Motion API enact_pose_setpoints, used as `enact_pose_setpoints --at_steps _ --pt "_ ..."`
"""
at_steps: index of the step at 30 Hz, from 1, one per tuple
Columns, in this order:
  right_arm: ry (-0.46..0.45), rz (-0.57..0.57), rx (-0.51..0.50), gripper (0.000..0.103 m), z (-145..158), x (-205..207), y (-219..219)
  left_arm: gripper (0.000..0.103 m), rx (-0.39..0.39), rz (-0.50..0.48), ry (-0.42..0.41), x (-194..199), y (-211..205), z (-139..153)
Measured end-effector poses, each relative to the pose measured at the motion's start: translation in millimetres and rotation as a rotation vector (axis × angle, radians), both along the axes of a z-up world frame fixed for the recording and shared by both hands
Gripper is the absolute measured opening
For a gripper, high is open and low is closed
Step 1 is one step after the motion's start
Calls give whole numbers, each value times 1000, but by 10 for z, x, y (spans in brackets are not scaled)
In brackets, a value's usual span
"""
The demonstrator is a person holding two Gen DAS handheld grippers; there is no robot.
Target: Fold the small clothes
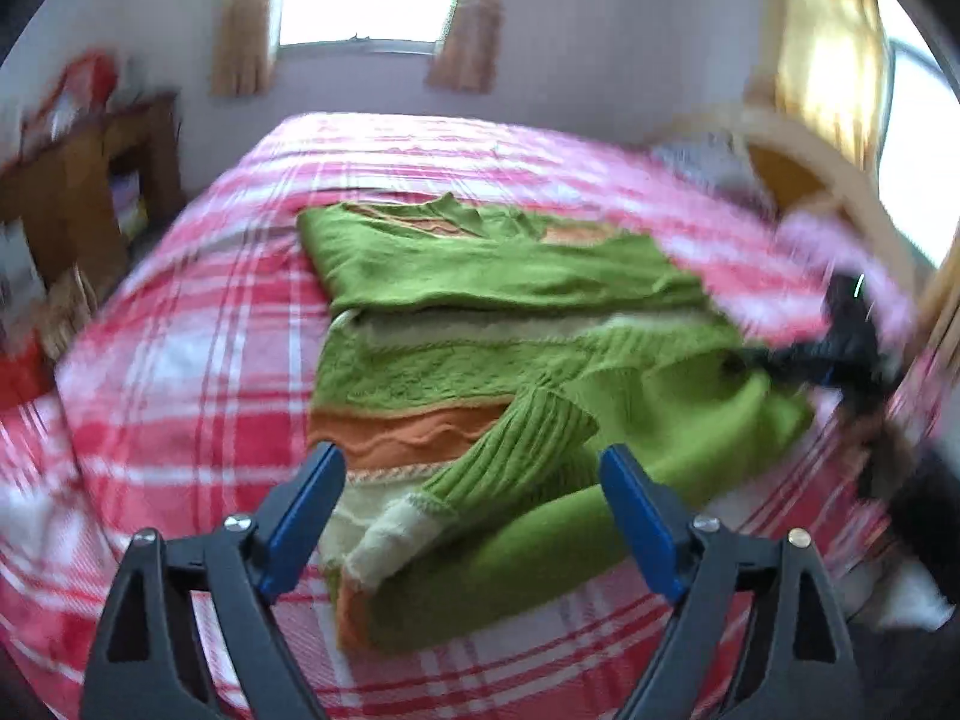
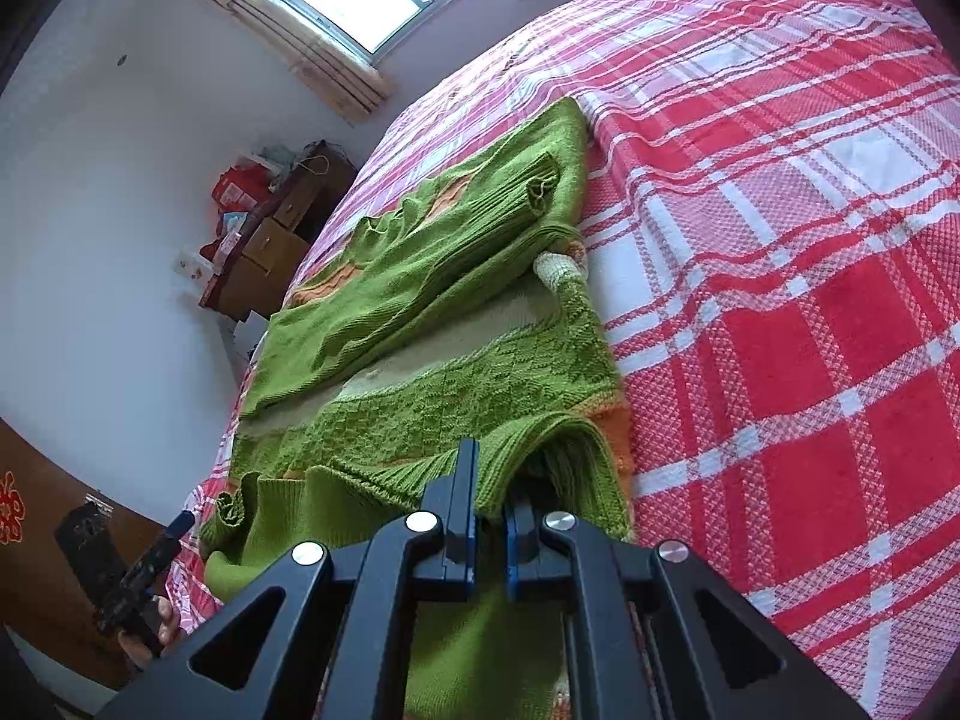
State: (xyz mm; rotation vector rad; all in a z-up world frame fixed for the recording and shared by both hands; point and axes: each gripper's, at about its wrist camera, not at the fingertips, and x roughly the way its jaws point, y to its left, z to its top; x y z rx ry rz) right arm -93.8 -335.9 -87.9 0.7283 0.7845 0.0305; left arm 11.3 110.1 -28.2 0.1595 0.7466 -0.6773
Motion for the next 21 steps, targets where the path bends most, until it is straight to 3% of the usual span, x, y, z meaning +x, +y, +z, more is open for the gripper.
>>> enact_pose_setpoints --at_steps 2,4,5,7,8,11,14,17,18,21 --pt "0 -2 -6 6 5 3 14 89 113 10 1 88 -133 -125" --pt "0 -1 -15 6 13 2 23 77 151 29 76 251 -160 -288" --pt "1 0 -14 6 21 3 29 63 136 44 141 349 -148 -375" --pt "-3 6 3 7 25 -2 10 41 76 66 141 385 -93 -341" --pt "-17 10 27 7 46 -21 -10 15 17 74 182 425 -33 -295" --pt "-113 11 115 7 166 -139 -89 13 -107 137 248 537 168 -269" --pt "-160 24 160 13 267 -224 -135 13 -109 140 272 537 209 -322" --pt "-180 18 142 42 343 -337 -175 15 -58 110 241 442 119 -346" --pt "-188 9 137 59 372 -370 -195 21 -56 106 234 425 109 -336" --pt "-220 -43 114 63 429 -525 -321 37 -88 99 245 452 88 -319"
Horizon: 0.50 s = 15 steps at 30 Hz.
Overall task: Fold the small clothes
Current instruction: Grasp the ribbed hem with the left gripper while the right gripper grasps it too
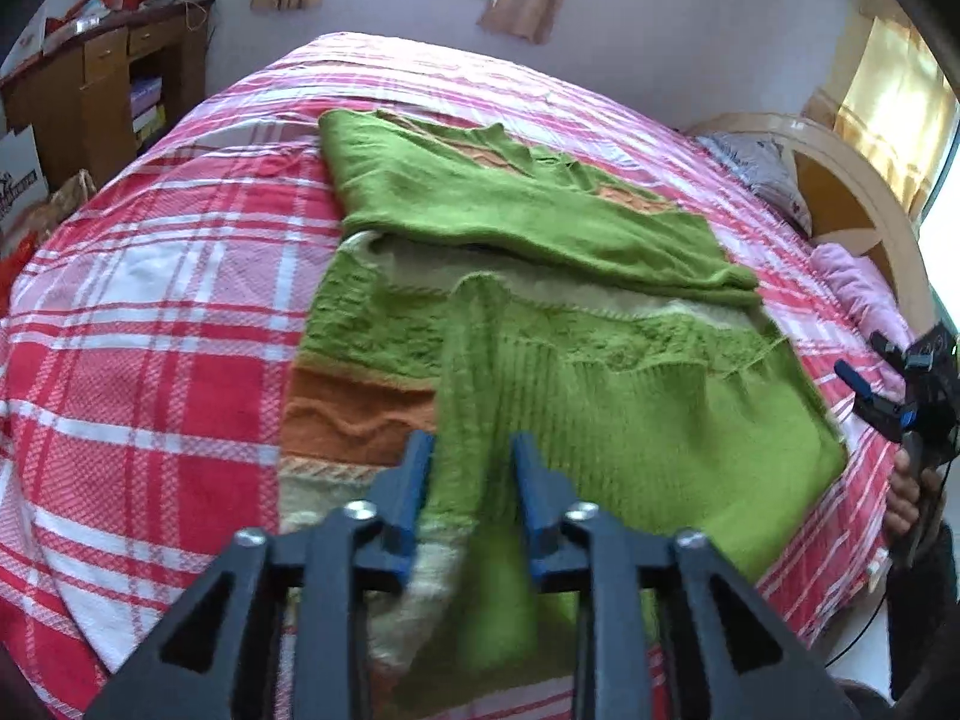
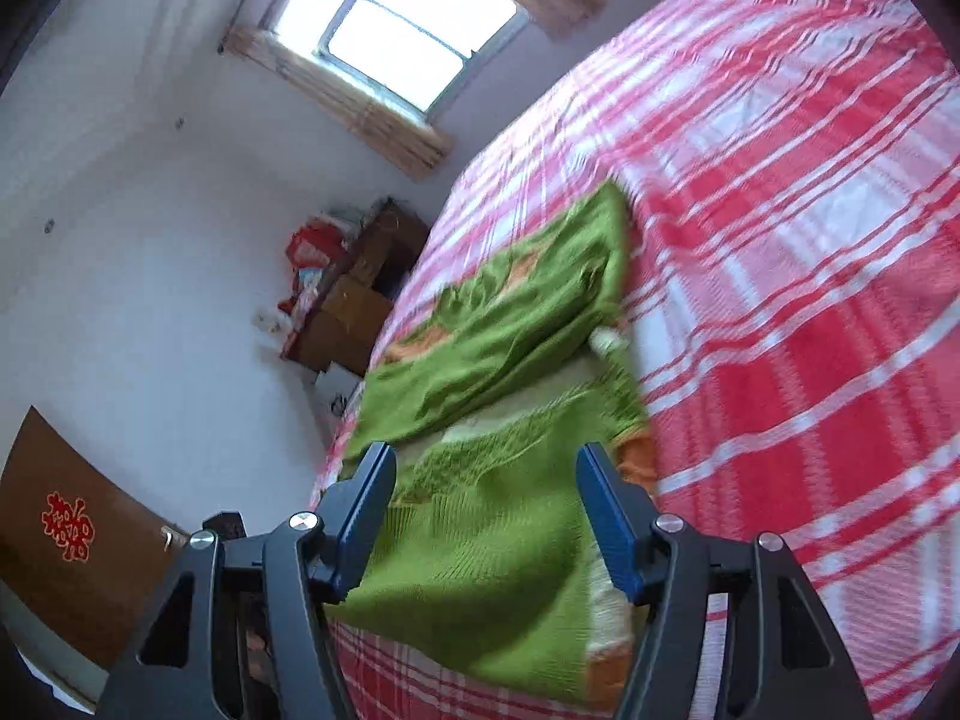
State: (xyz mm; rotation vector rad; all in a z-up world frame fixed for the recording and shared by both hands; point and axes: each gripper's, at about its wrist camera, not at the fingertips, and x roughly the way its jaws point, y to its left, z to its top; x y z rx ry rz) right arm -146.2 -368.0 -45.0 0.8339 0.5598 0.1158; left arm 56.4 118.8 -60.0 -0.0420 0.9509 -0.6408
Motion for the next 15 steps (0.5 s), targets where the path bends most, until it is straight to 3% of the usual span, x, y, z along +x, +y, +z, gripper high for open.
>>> enact_pose_setpoints --at_steps 3,8,11,15 --pt "43 -9 -88 63 33 -10 0 44 -21 7 11 92 -45 -31" --pt "116 42 -333 63 40 191 272 63 -15 -16 1 87 -177 -21" --pt "147 91 -476 63 -37 397 471 62 9 -14 -19 63 -190 -25" --pt "231 139 -616 63 -264 591 654 52 4 -2 -19 81 -169 -36"
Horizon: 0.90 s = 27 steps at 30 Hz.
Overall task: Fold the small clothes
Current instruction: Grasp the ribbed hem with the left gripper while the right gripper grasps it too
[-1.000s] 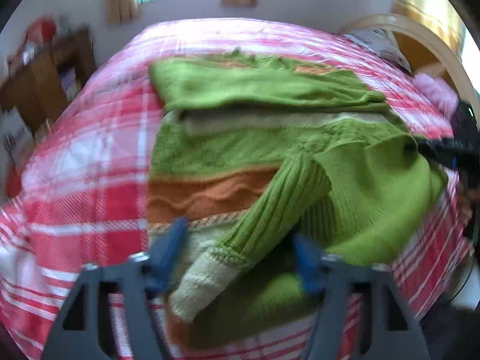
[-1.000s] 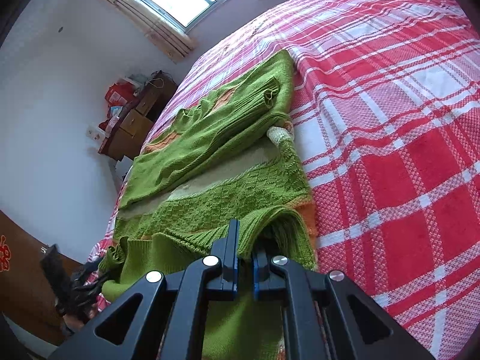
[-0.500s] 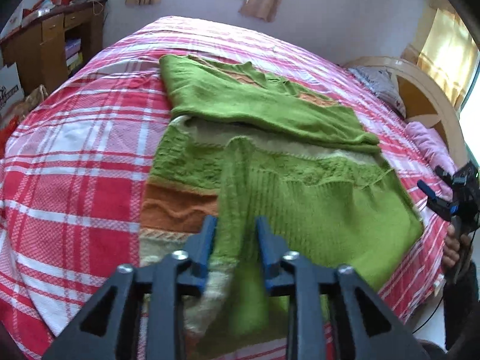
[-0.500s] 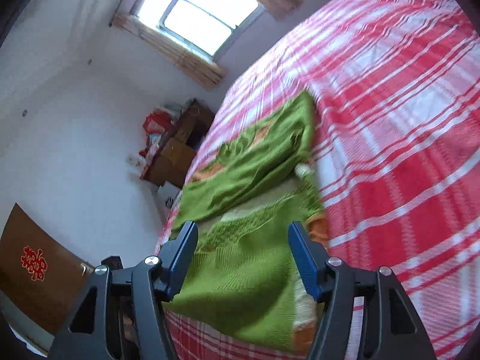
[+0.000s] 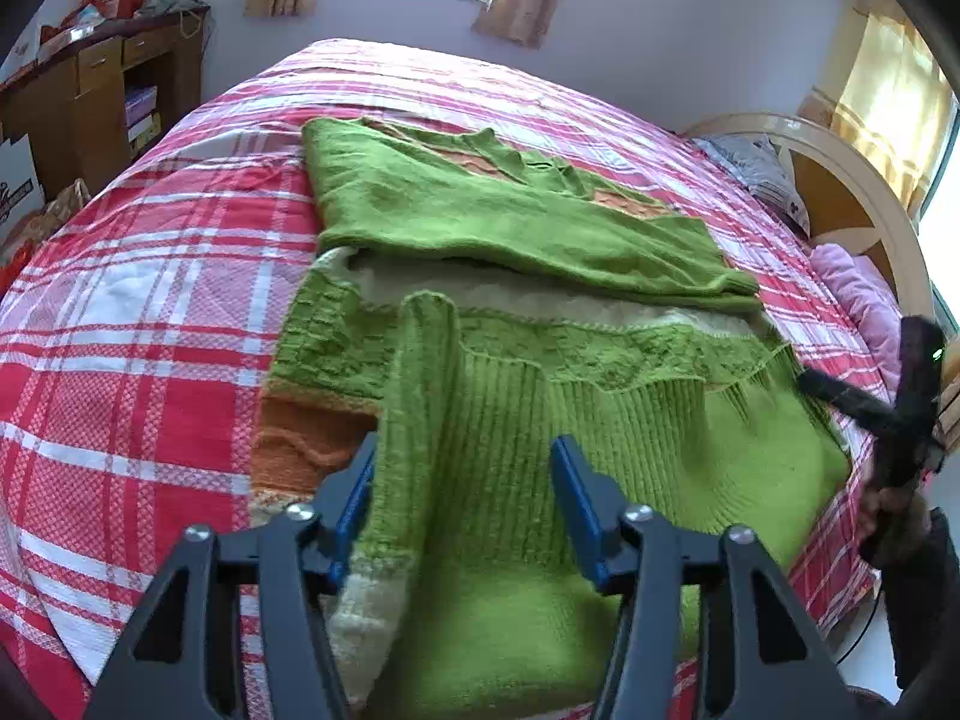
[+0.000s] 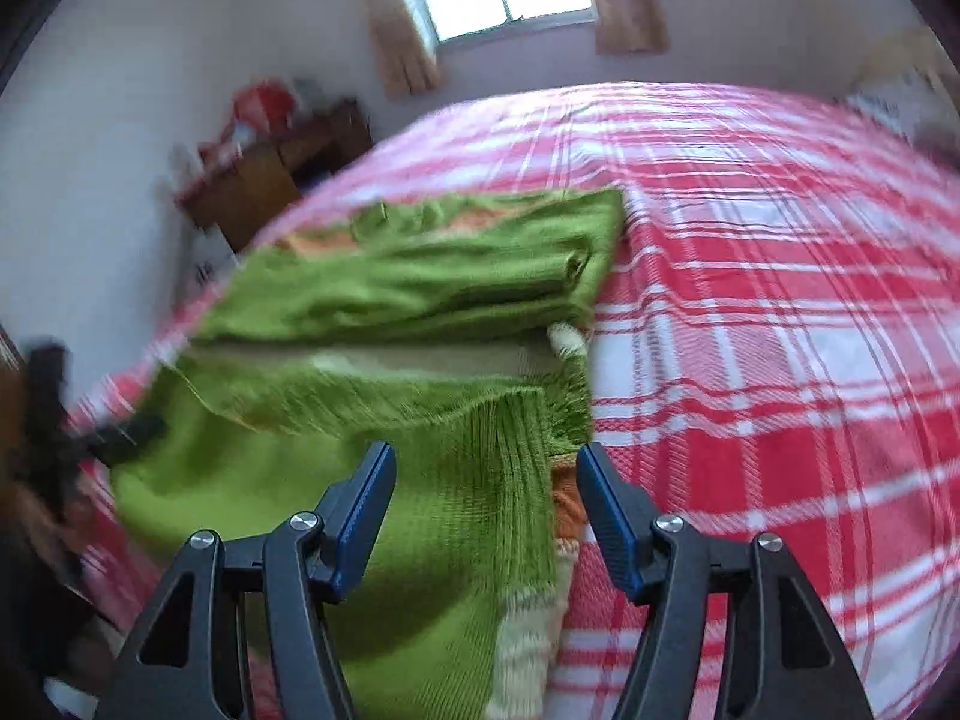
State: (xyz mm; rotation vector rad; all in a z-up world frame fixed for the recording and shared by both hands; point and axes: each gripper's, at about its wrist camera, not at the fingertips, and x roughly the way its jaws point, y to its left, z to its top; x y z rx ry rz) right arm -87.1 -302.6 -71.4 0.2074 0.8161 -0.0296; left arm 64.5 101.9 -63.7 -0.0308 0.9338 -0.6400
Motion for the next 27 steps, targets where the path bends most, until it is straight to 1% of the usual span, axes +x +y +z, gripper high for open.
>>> enact_pose_setpoints --at_steps 1,2,3,4,5,7,8,10,13,16,18,22,27 --pt "12 3 -41 63 -58 22 50 48 -7 7 2 9 19 -2" --pt "-4 6 -93 61 -61 -1 111 34 -14 16 6 25 49 -10" --pt "-6 9 -161 44 -57 -26 172 13 -14 23 10 36 63 -22" --pt "-9 21 -190 19 -45 -48 208 10 -16 29 16 44 78 -40" --pt "-5 24 -183 8 -22 -78 219 10 -39 32 22 39 107 -57" --pt "-16 3 -191 7 18 -126 238 8 -40 28 11 3 111 -53" --pt "-24 -6 -191 7 52 -174 244 6 -27 26 -8 -39 101 -33" --pt "-49 -19 -173 6 135 -236 258 6 -25 31 -30 -98 104 10" --pt "-118 -34 -135 6 373 -363 243 5 -49 75 -64 -144 180 140" --pt "-169 -48 -126 6 553 -390 250 5 -90 138 -93 -112 279 306" --pt "-199 -53 -127 6 634 -338 280 5 -114 173 -127 -81 308 431" --pt "-251 -68 -140 6 792 -217 308 5 -90 198 -185 -3 212 585" --pt "-270 -94 -180 6 885 -40 324 5 -91 255 -194 156 165 618"
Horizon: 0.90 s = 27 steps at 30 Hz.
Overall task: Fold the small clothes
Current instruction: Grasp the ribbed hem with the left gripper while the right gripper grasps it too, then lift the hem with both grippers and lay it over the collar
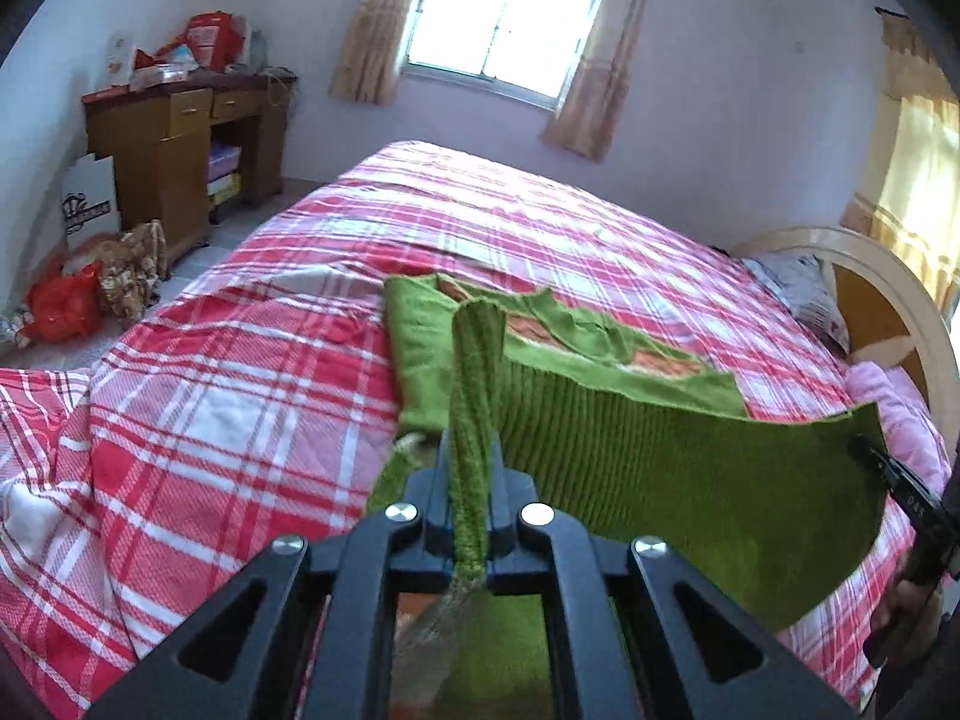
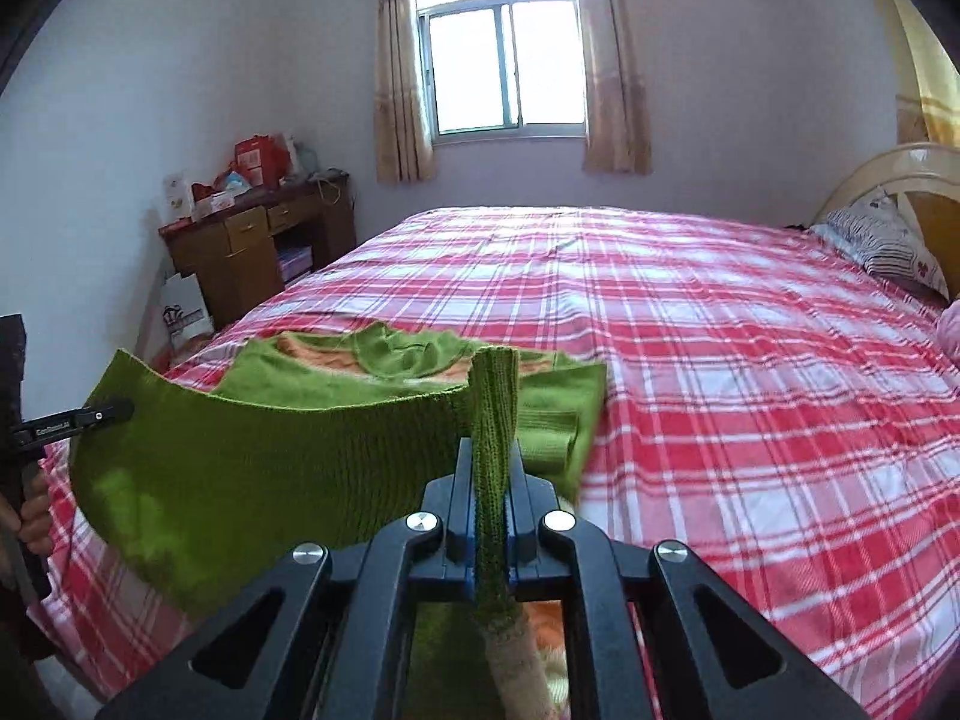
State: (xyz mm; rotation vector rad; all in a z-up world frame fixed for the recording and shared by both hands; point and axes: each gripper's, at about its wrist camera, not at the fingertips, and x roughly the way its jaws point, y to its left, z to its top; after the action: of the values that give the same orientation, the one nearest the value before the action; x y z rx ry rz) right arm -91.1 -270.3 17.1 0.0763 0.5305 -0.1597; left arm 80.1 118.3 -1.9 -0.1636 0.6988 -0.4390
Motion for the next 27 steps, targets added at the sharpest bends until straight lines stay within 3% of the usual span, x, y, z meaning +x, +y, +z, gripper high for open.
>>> enact_pose_setpoints --at_steps 9,27 --pt "-8 -33 -41 6 64 387 -95 5 -4 53 13 293 -54 -60" --pt "43 -98 -109 6 -86 1322 -328 5 5 117 13 987 -340 -37"
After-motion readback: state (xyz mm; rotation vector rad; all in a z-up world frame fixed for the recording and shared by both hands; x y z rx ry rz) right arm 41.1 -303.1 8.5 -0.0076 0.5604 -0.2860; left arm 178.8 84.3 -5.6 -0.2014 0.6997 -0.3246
